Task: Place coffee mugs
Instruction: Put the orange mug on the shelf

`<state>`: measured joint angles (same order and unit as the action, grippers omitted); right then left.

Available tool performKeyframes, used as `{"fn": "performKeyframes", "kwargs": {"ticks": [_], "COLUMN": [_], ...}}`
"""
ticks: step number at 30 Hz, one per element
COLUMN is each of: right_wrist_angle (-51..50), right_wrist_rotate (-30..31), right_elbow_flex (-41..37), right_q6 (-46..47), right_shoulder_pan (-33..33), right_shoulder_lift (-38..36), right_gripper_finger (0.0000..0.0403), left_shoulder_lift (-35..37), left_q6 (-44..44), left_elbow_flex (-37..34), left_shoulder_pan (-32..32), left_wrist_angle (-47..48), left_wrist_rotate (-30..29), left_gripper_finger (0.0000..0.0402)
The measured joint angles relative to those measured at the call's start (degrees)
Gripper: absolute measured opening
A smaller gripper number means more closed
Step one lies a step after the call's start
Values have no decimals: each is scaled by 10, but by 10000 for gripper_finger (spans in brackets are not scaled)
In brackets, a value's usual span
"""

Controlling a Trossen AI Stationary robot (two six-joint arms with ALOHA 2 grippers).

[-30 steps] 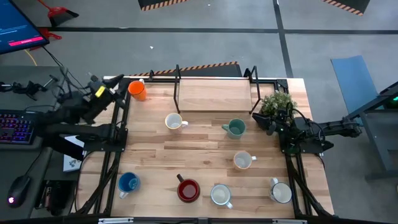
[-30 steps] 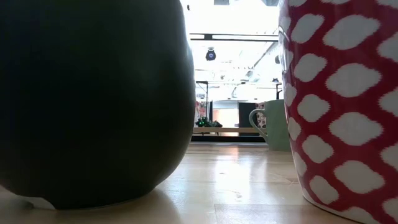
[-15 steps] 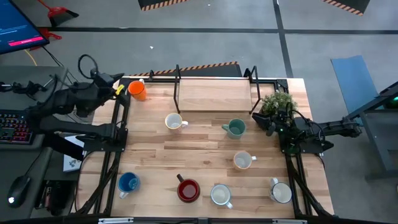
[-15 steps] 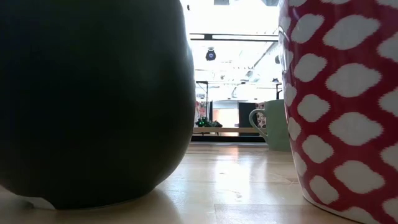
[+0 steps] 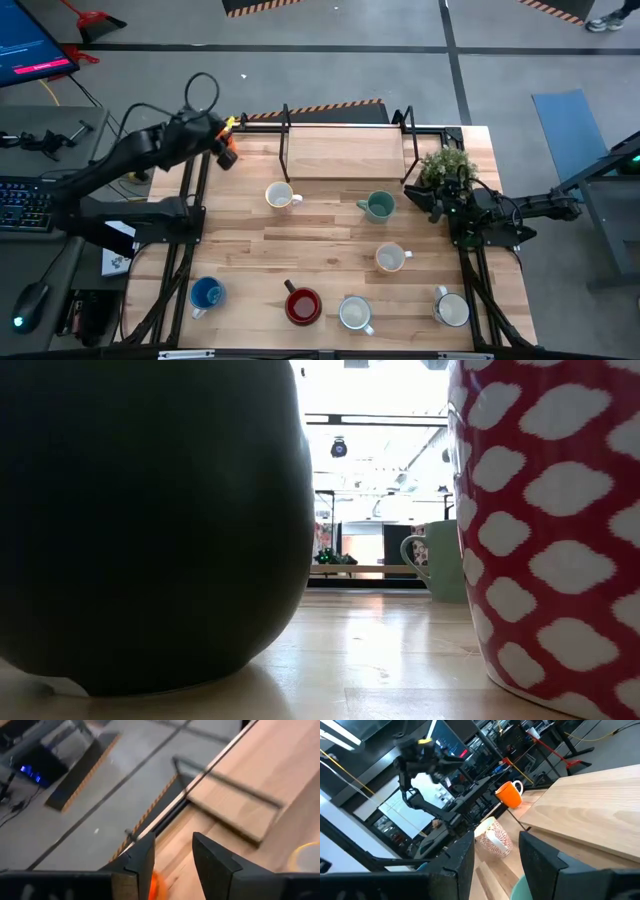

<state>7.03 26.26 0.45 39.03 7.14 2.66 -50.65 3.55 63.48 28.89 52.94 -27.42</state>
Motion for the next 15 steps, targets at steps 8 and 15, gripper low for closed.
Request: {"fn": "performKeyframes", "kwargs": {"ticks": [8, 15], "right_wrist_angle": [-15, -23], "right_wrist_rotate": [-2, -6], "right_elbow_flex": [0, 0], "right_q6": [28, 4], "right_shoulder_pan": [0, 0], "right_shoulder_lift": [0, 0], "right_gripper_finger": [135, 135], "left_shoulder_lift": [-49, -82], "left_q6": [77, 86], "left_elbow_flex": [0, 0], "left_shoulder_pan": [157, 204], "left_wrist_angle": [4, 1], "left_wrist_rotate": [32, 13], "left_gripper_finger": [115, 115]}}
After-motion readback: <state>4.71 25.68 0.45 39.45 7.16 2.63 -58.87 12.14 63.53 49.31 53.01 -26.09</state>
